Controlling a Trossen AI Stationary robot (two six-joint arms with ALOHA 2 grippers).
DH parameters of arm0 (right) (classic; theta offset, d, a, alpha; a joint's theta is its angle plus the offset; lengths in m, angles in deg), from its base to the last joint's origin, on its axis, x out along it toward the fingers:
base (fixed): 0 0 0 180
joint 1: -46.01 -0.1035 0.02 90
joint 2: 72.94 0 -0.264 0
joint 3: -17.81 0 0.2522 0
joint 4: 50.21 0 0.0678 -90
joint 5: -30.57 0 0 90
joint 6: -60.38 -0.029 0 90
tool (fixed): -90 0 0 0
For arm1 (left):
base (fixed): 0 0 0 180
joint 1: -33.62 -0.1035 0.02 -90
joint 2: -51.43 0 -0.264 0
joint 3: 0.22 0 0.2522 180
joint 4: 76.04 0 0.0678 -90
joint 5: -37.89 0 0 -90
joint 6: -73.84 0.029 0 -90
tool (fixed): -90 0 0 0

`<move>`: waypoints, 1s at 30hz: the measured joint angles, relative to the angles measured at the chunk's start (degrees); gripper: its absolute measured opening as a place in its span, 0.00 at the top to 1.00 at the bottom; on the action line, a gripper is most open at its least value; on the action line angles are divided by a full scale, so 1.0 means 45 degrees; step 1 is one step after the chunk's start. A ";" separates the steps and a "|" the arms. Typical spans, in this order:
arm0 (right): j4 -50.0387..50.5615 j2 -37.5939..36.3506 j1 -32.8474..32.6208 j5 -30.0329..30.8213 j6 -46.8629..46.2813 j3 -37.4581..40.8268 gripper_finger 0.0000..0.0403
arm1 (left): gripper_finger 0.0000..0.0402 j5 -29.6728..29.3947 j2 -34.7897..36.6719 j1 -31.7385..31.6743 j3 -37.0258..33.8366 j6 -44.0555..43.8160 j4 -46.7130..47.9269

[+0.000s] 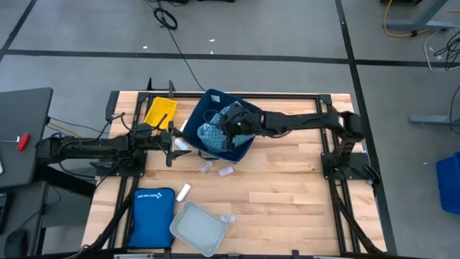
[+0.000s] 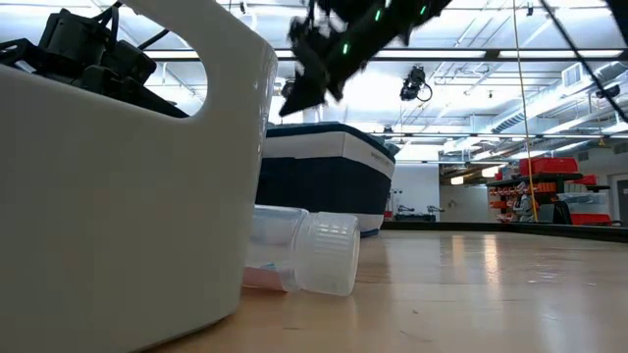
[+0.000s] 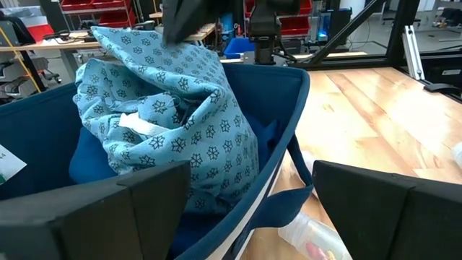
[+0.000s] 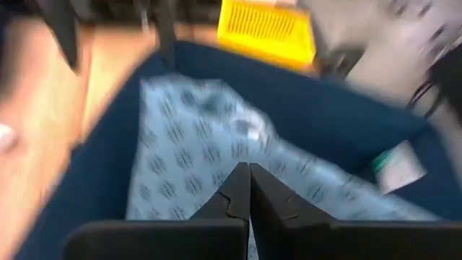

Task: Pick & place medical supplies in basket/bin
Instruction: Put the blue patient gown into the blue laundry bin

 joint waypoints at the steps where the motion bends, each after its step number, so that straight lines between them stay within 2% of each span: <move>1: 0.0137 0.0252 0.0180 -0.0380 -0.0130 0.0000 0.99 | 0.27 0.0000 -0.0001 -0.0004 0.0000 0.0000 0.0005; 7: 0.1276 0.1631 0.1077 -0.1458 -0.0615 0.0005 1.00 | 0.27 0.0000 0.0002 0.0000 0.0000 0.0003 0.0010; 17: 0.4936 0.2065 0.1503 -0.1608 -0.0692 -0.0044 1.00 | 0.27 0.0000 0.0004 -0.0003 0.0000 0.0005 0.0015; 24: 0.7146 0.1947 0.1493 -0.0868 -0.1004 -0.0039 1.00 | 0.27 0.0000 -0.0001 0.0000 0.0000 -0.0034 0.0077; 30: 0.8885 0.1764 0.1491 0.0765 -0.1365 0.0020 1.00 | 0.27 0.0000 -0.0001 -0.0005 0.0000 -0.0083 0.0246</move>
